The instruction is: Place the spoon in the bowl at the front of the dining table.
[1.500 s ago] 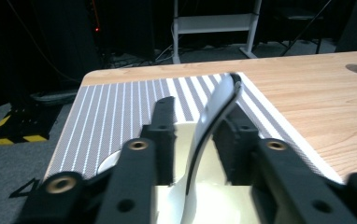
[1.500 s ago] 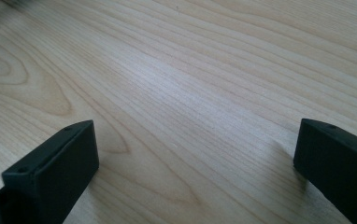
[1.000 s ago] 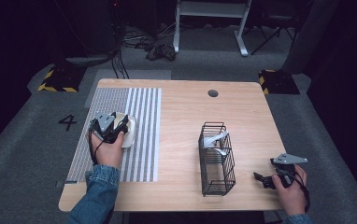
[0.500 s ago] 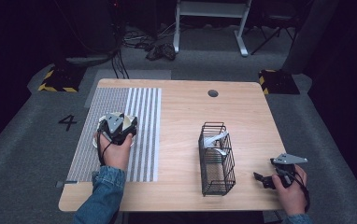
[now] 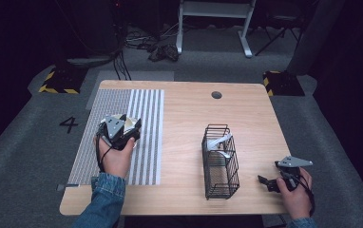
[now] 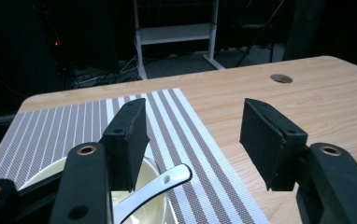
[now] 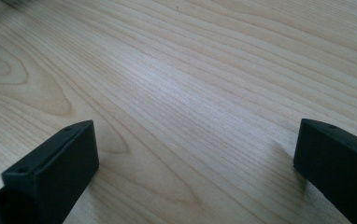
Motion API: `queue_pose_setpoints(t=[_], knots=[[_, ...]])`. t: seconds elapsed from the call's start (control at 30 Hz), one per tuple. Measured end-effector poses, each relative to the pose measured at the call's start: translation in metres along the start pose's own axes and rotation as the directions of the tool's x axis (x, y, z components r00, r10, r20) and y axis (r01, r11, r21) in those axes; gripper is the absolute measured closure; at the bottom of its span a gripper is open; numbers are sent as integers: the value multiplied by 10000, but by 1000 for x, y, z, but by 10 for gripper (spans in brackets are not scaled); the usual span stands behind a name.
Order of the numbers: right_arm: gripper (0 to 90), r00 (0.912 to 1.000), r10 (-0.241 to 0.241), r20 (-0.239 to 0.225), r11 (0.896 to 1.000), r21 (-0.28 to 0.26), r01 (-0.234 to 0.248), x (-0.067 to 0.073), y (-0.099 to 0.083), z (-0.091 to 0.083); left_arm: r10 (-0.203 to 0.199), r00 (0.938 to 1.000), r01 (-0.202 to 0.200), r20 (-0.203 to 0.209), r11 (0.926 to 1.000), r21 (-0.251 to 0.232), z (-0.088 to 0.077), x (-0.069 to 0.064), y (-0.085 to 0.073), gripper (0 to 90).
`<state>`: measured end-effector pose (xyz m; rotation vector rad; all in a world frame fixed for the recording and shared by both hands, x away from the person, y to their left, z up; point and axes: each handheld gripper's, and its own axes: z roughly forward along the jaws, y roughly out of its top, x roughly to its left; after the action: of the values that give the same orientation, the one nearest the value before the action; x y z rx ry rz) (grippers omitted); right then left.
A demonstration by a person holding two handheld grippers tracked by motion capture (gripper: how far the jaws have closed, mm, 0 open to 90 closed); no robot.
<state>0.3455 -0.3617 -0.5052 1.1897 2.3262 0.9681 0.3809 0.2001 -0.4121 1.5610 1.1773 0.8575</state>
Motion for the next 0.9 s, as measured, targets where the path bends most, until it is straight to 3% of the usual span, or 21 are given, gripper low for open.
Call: queue_pose_setpoints(t=[0.5,0.67,0.9], knots=[[1,10000,3,8,10000,1,-3,0,0,0,-375,9989,372,-282,9992,-111,-52,6,8,312],[1,10000,2,7,10000,5,-2,0,0,0,-257,9995,257,-175,9997,-2,-65,5,8,279],[1,10000,3,7,10000,5,-3,0,0,0,-218,9991,224,-377,9996,152,-80,7,6,235]])
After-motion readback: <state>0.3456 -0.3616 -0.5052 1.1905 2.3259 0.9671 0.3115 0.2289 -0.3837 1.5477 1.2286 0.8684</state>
